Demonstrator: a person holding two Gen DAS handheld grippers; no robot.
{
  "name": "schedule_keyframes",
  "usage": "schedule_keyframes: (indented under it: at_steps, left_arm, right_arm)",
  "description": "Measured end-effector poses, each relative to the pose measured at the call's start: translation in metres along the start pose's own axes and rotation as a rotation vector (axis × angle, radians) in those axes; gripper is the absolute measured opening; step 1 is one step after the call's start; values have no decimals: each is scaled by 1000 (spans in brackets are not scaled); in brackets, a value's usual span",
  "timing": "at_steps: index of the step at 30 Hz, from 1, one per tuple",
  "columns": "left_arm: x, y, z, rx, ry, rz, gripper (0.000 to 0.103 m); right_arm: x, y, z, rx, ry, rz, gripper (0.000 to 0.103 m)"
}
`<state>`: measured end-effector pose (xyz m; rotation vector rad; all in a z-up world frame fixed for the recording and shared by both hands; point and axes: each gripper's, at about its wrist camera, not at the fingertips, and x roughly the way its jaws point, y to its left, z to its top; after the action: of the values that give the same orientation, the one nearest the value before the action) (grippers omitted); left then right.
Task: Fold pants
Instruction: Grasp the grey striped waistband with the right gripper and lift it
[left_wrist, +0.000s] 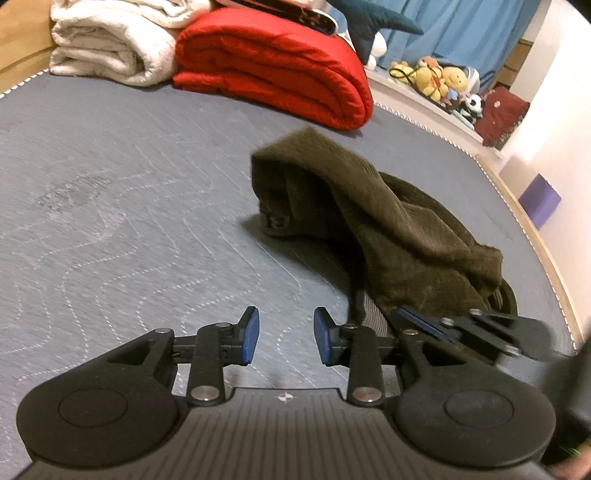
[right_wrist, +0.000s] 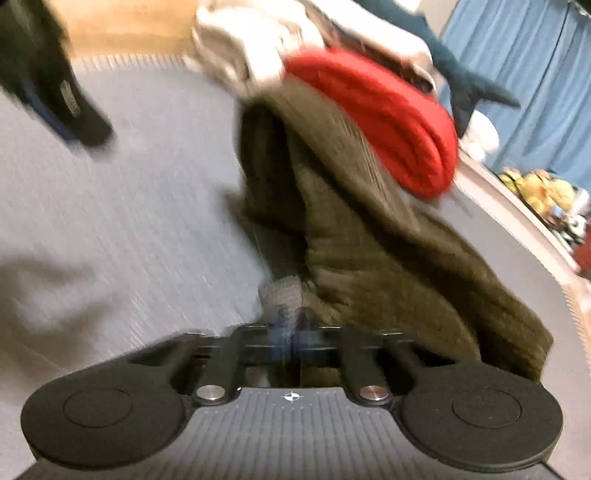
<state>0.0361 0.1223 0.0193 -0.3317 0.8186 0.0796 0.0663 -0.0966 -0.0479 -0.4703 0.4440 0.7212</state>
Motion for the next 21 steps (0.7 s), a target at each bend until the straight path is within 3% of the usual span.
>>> schedule_keyframes:
  at_steps: [2,4,7,8,9,11,13,16,19,21]
  left_arm:
    - [-4,5,1,-11,-11,9,36]
    - [-6,11,1,-22,-14,17,36]
    - [-8,18,1,-41,-15,28,36]
    - [-9,21,1,-46,-16,30,36]
    - [-10,23,1,-48,-17,33,36]
    - [-11,25,0,-53,-15,36,36]
    - [-10,25,-1,-53,-11,38,36]
    - [-9,24,0,-49,-9,35,41]
    - [-8,22,1,-43,-7,28,41]
    - [-7,22,2,-41,-7,23,42]
  right_arm:
    - [-25,14,16,-36,-97,76,0]
    - [-36,25,25,-41,-128,71,0]
    - [-25,33,22,-49,-71,-57,0]
    - [-17,34,17,-54,-27,-64,4]
    - [-10,35,11,-51,14,-53,9]
    - [3,39,-3,-50,96,-45,51]
    - [17,44,-20,-91,163,-49,67]
    - [41,42,-39,-116,258,-57,67]
    - [48,26,-44,-61,254,-94,78]
    - [49,18,-45,-56,255,-177,70]
